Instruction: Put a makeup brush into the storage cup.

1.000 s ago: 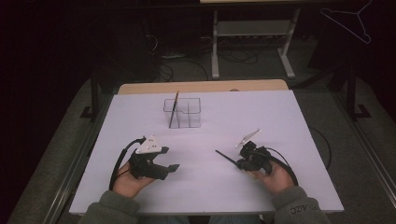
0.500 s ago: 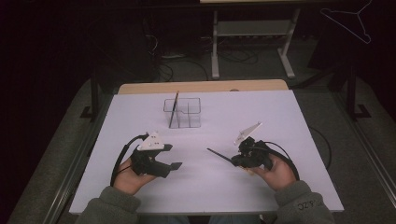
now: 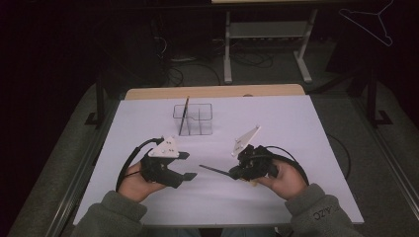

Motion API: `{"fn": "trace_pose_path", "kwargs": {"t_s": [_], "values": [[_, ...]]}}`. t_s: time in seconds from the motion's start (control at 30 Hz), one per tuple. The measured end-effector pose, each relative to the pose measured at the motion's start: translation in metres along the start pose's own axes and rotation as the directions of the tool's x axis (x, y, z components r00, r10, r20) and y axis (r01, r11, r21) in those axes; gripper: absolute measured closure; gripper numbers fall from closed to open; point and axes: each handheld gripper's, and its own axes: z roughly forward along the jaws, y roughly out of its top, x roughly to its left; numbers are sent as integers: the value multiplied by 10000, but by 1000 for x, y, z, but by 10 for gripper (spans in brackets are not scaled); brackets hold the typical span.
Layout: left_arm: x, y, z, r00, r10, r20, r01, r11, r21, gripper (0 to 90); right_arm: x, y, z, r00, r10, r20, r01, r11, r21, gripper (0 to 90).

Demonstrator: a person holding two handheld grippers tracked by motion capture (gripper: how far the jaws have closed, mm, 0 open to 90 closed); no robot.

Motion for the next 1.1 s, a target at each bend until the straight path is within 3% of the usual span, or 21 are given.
{"fn": "trace_pose_path", "kwargs": {"t_s": [0.2,0.23,0.4,0.43,0.47,0.57,0.7,0.77,0.8,0.87,0.93,0.97,1.1], "values": [[-8,9,8,9953,519,815,-550,9978,370,392,11,19,8,9960,-727,-521,740,9970,240,826],[-10,10,12,9917,683,1088,-754,9952,629,401,12,21,10,9944,-866,-610,883,9957,265,825],[-13,11,21,9792,1119,1693,-1334,9836,1217,486,18,30,16,9903,-1056,-905,1095,9932,387,825],[-13,11,21,9792,1119,1693,-1334,9836,1217,507,18,30,16,9903,-1056,-905,1095,9932,387,825],[-14,11,23,9743,1300,1840,-1584,9761,1491,525,19,33,18,9878,-1190,-1002,1233,9917,376,825],[-16,10,27,9736,1266,1897,-1558,9767,1479,569,21,36,21,9855,-1277,-1117,1335,9900,465,826],[-18,10,32,9660,1419,2159,-1823,9665,1805,622,23,39,24,9815,-1464,-1233,1535,9869,503,825],[-18,11,33,9647,1456,2196,-1872,9652,1828,631,24,40,25,9804,-1519,-1254,1594,9858,520,826],[-19,11,34,9584,1524,2414,-2031,9582,2015,644,24,40,25,9807,-1510,-1243,1586,9859,537,826],[-20,10,35,9573,1411,2523,-1961,9582,2083,692,26,41,26,9792,-1586,-1268,1673,9840,614,825],[-19,11,35,9525,1645,2561,-2216,9517,2126,723,27,42,26,9785,-1573,-1337,1670,9838,646,826],[-21,10,36,9514,1521,2679,-2124,9538,2125,747,27,42,27,9766,-1664,-1366,1760,9825,611,825],[-22,9,36,9421,1737,2870,-2402,9465,2157,824,30,42,27,9717,-1825,-1500,1938,9789,642,825]]}}
